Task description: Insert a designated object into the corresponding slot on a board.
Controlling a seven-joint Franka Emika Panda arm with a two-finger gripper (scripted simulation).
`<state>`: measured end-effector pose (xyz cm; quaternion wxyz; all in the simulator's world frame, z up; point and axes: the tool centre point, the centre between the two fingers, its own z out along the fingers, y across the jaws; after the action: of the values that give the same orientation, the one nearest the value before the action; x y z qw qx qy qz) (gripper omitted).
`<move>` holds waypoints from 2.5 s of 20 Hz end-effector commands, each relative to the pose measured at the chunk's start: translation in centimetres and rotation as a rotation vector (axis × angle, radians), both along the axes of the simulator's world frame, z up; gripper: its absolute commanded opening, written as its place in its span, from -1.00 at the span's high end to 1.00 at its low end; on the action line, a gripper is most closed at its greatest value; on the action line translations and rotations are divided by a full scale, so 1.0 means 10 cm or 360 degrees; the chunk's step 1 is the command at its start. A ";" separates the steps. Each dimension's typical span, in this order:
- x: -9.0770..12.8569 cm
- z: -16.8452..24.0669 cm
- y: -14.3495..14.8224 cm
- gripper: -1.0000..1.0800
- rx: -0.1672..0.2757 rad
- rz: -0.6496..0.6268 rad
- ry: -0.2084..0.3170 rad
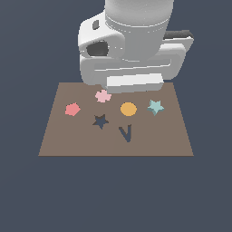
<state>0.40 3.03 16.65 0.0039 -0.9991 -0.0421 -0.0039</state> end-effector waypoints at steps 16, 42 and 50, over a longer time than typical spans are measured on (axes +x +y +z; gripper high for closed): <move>-0.10 -0.84 0.88 -0.92 -0.0008 0.0863 0.0004; -0.27 -1.37 1.17 1.00 -0.0017 0.1195 0.0006; -0.27 -1.37 1.17 1.00 -0.0017 0.1195 0.0006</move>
<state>-2.31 14.72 3.07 -0.0002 -0.9142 -0.4052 -0.0002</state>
